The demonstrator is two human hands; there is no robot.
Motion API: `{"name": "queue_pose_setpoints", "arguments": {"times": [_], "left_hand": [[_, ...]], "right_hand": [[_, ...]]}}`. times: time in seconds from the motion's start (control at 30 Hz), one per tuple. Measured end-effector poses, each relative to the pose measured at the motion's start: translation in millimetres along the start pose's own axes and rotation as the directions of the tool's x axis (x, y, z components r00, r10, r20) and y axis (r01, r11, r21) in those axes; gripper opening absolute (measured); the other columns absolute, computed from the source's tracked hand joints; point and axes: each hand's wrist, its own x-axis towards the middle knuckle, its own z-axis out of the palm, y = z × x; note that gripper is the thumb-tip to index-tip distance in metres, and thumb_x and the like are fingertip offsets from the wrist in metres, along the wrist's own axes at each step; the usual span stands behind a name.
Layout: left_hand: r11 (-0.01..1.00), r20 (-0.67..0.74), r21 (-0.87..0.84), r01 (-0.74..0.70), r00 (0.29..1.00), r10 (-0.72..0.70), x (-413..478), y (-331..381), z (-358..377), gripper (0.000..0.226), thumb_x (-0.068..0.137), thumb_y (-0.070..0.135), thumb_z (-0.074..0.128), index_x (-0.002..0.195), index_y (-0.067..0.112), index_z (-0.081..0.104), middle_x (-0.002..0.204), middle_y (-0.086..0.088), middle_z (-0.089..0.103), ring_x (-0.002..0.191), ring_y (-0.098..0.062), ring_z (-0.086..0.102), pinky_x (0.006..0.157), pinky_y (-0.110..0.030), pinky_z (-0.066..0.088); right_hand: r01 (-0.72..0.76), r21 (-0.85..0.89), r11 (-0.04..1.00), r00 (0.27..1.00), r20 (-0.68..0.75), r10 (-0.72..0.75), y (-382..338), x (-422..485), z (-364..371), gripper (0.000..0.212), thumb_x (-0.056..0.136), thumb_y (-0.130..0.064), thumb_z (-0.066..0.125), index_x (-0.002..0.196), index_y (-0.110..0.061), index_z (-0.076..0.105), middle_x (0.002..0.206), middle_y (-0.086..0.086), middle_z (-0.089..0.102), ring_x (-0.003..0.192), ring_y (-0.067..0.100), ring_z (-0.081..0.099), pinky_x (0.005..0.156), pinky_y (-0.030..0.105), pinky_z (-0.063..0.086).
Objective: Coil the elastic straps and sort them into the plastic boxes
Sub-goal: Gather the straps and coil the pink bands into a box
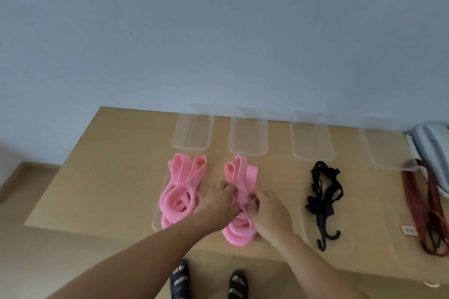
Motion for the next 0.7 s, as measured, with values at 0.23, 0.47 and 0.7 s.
{"name": "queue_pose_setpoints", "arguments": {"times": [0.23, 0.47, 0.7], "left_hand": [[0.999, 0.005, -0.047, 0.020, 1.000, -0.019, -17.9, -3.7, -12.3, 0.050, 0.093, 0.040, 0.051, 0.140, 0.024, 0.047, 0.140, -0.001, 0.047, 0.126, -0.019, 0.044, 0.106, -0.035, 0.035], [0.986, -0.220, -0.075, 0.147, 0.962, -0.160, -69.2, -30.5, -57.1, 0.055, 0.091, 0.029, 0.059, 0.144, 0.021, 0.046, 0.146, -0.004, 0.045, 0.135, -0.023, 0.040, 0.111, -0.033, 0.028], [0.907, -0.428, -0.254, 0.336, 0.802, -0.416, -201.7, -107.0, -103.4, 0.057, 0.094, 0.027, 0.058, 0.147, 0.016, 0.041, 0.150, -0.005, 0.039, 0.138, -0.023, 0.032, 0.112, -0.030, 0.025]], "right_hand": [[0.113, -0.052, 0.992, 0.991, -0.063, -0.116, -13.8, -0.2, -13.9, 0.024, 0.094, -0.039, 0.054, 0.107, -0.019, 0.057, 0.114, -0.001, 0.053, 0.101, 0.020, 0.051, 0.080, 0.034, 0.048], [0.330, -0.085, 0.940, 0.942, -0.038, -0.334, -82.3, 1.3, -26.7, 0.035, 0.092, -0.028, 0.056, 0.124, -0.013, 0.056, 0.128, 0.007, 0.052, 0.120, 0.028, 0.044, 0.099, 0.035, 0.036], [0.590, -0.018, 0.807, 0.804, 0.102, -0.586, -213.7, -45.7, 10.8, 0.047, 0.094, -0.036, 0.057, 0.136, -0.017, 0.049, 0.141, 0.004, 0.043, 0.133, 0.023, 0.036, 0.108, 0.035, 0.032]]}}
